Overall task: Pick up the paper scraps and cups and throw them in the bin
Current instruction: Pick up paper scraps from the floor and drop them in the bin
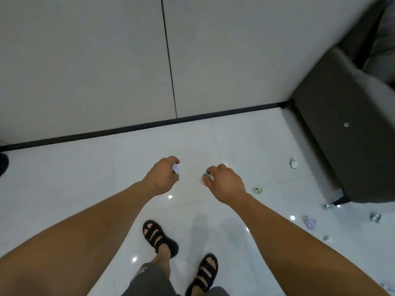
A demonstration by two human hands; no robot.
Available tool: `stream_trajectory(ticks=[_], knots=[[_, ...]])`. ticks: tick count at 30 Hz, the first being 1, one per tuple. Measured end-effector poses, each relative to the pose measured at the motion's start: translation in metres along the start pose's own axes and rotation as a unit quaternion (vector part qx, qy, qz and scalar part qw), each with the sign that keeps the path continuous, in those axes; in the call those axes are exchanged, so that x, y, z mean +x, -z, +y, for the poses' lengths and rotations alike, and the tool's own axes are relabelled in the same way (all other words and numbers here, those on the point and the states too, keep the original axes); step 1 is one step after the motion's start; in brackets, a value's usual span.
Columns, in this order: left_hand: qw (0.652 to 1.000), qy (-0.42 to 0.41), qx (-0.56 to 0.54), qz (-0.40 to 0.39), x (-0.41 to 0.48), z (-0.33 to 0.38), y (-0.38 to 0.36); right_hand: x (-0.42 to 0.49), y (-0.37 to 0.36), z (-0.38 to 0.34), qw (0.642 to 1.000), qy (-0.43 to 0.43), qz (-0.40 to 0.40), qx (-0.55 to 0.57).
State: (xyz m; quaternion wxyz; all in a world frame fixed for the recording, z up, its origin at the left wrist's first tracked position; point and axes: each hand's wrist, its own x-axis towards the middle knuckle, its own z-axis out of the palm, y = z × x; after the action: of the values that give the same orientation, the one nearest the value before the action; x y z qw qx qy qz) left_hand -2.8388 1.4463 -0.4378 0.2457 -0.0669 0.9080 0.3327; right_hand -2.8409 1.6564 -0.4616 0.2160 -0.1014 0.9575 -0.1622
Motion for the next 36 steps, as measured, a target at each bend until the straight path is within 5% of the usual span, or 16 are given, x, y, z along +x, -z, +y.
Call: stream_trajectory(ticks=[9, 20, 36], knots=[[0.981, 0.085, -0.104, 0.138, -0.169, -0.108, 0.114, -0.042, 0.026, -0.195, 0.977, 0.172, -0.031, -0.119], [0.915, 0.223, -0.160, 0.297, -0.359, -0.323, 0.242, -0.082, -0.053, -0.522, 0.904, 0.377, -0.046, -0.197], [0.858, 0.326, -0.179, 0.354, -0.415, -0.493, 0.373, -0.013, -0.126, -0.787, 0.837, 0.496, -0.087, -0.214]])
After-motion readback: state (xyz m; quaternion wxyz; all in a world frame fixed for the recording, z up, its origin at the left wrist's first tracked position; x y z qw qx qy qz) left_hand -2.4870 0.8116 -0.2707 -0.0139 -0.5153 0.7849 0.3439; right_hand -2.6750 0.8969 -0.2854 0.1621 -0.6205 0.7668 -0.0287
